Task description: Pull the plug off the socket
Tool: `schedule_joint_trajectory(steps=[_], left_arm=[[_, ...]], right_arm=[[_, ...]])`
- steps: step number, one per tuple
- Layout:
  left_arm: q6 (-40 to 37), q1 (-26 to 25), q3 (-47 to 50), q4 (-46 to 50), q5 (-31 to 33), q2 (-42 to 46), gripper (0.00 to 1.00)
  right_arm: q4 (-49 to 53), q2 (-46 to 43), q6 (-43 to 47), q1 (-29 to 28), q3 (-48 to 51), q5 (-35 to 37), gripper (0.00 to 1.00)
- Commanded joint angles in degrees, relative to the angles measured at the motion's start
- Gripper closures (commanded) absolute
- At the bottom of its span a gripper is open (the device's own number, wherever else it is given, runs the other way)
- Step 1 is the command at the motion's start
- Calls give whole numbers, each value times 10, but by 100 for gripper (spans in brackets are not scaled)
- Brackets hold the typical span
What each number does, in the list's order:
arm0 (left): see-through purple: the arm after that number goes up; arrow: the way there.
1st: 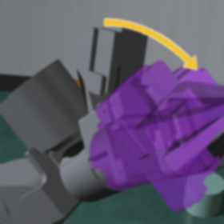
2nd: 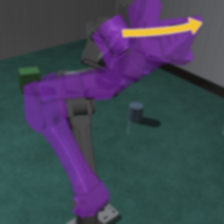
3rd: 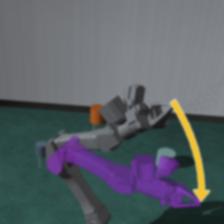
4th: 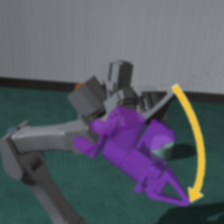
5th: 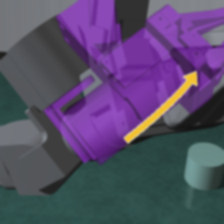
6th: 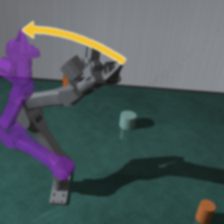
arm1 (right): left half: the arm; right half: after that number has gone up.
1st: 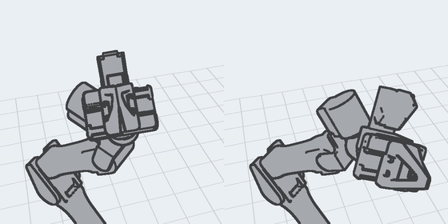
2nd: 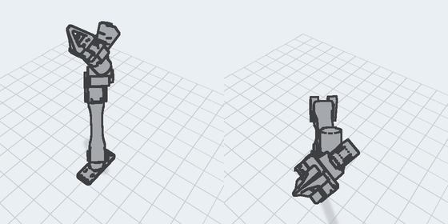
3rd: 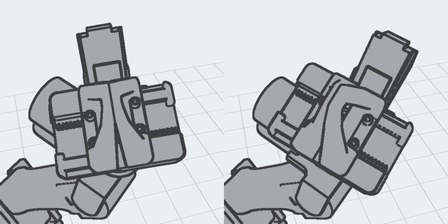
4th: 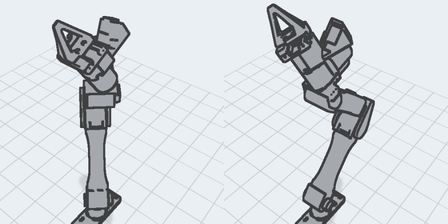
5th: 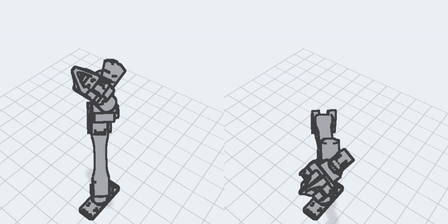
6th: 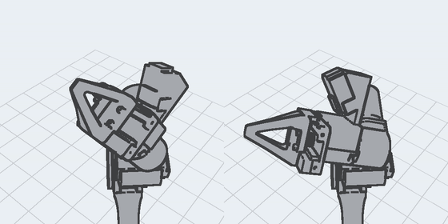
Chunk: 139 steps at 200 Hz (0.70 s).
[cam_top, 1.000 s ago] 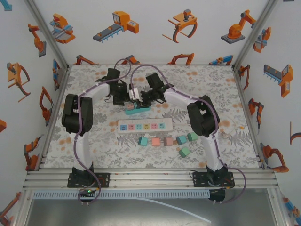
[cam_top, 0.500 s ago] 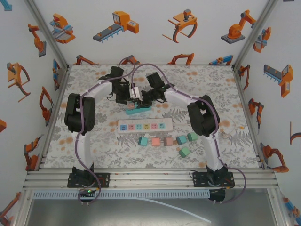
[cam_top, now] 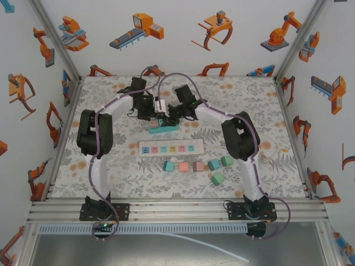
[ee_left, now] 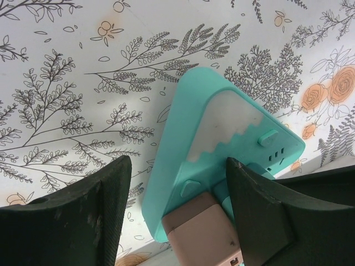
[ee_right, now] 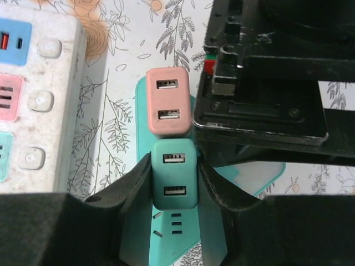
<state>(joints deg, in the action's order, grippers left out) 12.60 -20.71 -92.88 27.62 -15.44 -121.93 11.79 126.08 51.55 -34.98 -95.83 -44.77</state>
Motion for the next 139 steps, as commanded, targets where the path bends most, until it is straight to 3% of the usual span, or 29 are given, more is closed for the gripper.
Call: schedule_joint_trajectory(steps=[1, 28, 62, 100, 139], left_arm=[[-45, -9, 35, 67, 99, -62, 36], [-45, -9, 34, 65, 87, -67, 35], [-46, -10, 35, 64, 87, -68, 35], [-44, -13, 35, 64, 88, -68, 35], [-41, -14, 34, 63, 89, -70, 35]], right_arm=[[-8, -50, 91, -17, -14, 41, 78], [-8, -60, 83, -19, -4, 39, 78], [20, -47, -12, -10, -58, -18, 77], [99, -27, 48, -20, -93, 33, 78], [100, -35, 35, -21, -90, 11, 78]])
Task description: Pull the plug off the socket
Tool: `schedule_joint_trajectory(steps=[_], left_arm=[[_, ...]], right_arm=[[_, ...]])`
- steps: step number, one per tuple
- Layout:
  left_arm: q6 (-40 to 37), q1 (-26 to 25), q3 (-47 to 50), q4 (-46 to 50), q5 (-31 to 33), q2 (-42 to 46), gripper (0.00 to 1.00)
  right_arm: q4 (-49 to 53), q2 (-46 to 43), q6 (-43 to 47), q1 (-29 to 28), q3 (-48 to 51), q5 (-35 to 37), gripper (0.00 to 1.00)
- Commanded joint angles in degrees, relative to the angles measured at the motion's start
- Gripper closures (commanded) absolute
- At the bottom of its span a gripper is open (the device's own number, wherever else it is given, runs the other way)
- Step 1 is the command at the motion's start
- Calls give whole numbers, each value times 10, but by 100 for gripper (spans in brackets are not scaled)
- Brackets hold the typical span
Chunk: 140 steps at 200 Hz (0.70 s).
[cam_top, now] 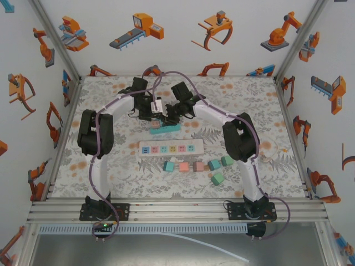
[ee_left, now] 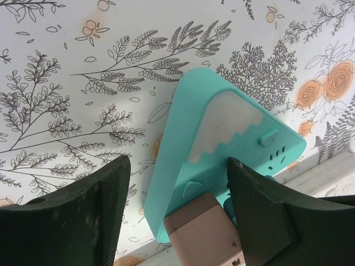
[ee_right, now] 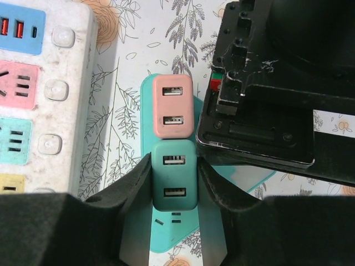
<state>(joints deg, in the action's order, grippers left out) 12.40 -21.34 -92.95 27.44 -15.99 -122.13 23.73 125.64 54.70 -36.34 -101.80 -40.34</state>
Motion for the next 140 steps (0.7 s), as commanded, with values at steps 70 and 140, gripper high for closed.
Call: schedule_joint_trajectory(steps=[70, 140], left_arm=[[-37, -7, 35, 62, 88, -43, 35], [-36, -7, 42, 30, 13, 42, 34]], right_arm=[[-91, -97, -44, -8, 34, -9, 78], [-251, -280, -260, -8, 224, 6, 77]])
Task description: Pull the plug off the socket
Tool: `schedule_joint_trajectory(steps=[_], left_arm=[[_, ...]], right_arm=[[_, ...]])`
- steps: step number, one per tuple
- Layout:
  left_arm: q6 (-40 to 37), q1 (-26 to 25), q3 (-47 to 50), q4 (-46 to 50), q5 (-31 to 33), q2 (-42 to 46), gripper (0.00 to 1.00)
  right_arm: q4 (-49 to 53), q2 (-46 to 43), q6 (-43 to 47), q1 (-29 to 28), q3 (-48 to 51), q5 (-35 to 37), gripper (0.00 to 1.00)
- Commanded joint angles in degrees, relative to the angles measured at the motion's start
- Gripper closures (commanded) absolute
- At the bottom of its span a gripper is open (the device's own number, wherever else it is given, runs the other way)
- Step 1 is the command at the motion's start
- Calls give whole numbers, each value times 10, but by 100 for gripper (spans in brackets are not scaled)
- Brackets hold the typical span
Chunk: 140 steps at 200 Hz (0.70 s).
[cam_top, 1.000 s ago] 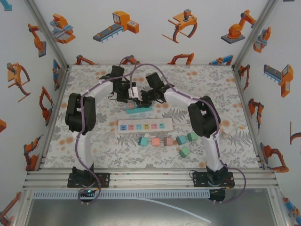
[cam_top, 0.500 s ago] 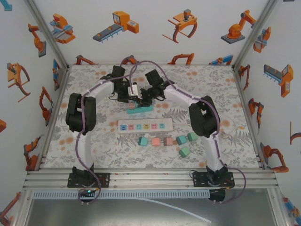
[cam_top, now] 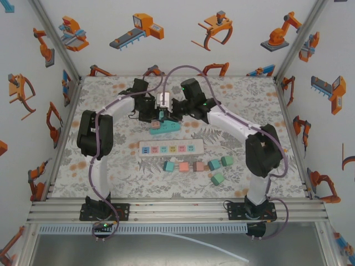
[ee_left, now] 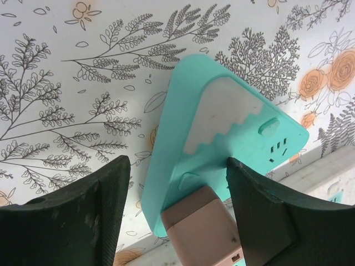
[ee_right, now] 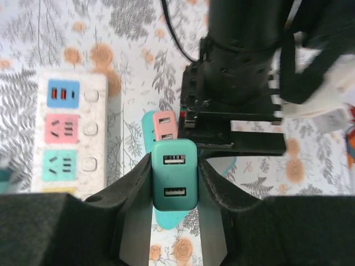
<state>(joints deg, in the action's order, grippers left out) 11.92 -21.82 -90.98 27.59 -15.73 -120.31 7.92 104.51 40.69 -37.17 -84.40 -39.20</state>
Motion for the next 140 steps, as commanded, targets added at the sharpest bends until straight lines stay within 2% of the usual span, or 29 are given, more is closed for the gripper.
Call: schedule_joint_trajectory(steps=[1, 28, 63, 83, 112, 140], left_arm=[[-31, -2, 23, 28, 9, 26, 34], [-36, -2, 39, 7, -12, 80, 33], [-52, -2, 71, -28, -62, 160, 33], [-83, -2, 86, -47, -127, 204, 31], [-128, -3, 108, -71, -201, 260, 31], [-244, -4, 133, -64, -345, 307, 28]], right_arm=[[-95, -72, -125, 0, 52, -4, 77], [-156, -153, -301, -6, 127, 51, 78], [-115, -246, -526, -25, 175, 220, 80], [-75, -290, -647, -32, 194, 276, 80], [-79, -374, -748, -60, 275, 364, 81], [-94, -451, -854, -77, 367, 415, 82]])
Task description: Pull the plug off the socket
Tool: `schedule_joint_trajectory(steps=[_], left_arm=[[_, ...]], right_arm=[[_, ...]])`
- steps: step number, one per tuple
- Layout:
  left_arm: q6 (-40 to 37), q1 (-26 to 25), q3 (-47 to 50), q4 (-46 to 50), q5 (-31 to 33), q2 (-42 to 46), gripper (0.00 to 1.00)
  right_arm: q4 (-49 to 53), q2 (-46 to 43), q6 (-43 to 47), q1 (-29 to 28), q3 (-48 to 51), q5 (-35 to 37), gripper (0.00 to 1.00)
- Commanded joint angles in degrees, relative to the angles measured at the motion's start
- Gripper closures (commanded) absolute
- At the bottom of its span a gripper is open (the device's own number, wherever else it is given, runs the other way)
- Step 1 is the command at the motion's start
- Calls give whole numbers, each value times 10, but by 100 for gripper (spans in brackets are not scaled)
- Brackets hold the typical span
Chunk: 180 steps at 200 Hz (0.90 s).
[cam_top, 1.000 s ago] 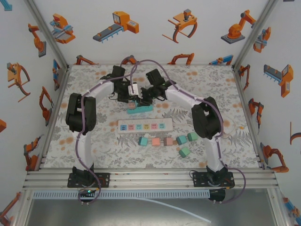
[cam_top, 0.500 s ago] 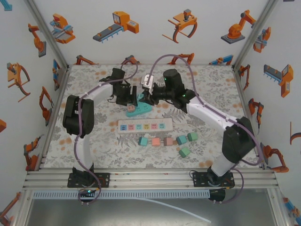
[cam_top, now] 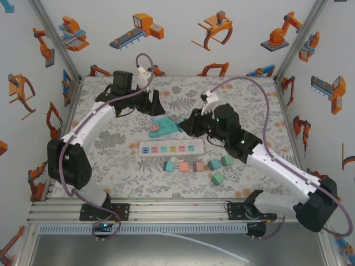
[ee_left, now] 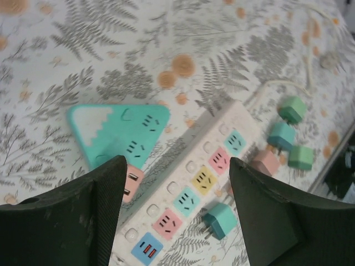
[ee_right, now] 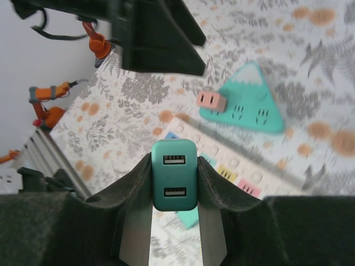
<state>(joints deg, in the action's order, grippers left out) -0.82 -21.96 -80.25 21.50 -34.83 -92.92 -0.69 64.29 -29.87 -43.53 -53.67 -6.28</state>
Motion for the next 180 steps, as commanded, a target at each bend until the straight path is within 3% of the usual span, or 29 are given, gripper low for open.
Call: schedule_joint_trajectory(steps=[1, 28, 83, 97, 180], left_arm=[[-121, -3, 26, -3, -159, 35, 28], [-250, -4, 66, 6, -263, 75, 22], [-627, -18, 142, 138, -303, 144, 4], [-647, -20, 147, 144, -309, 143, 0], [-685, -25, 138, 181, -316, 115, 3]], right_arm=[[-7, -51, -152, -13, 61, 87, 82], [28, -96, -215, -37, 116, 113, 82], [91, -153, -336, -97, 224, 175, 81], [99, -164, -358, -111, 250, 195, 81], [73, -141, -440, -162, 342, 241, 76]])
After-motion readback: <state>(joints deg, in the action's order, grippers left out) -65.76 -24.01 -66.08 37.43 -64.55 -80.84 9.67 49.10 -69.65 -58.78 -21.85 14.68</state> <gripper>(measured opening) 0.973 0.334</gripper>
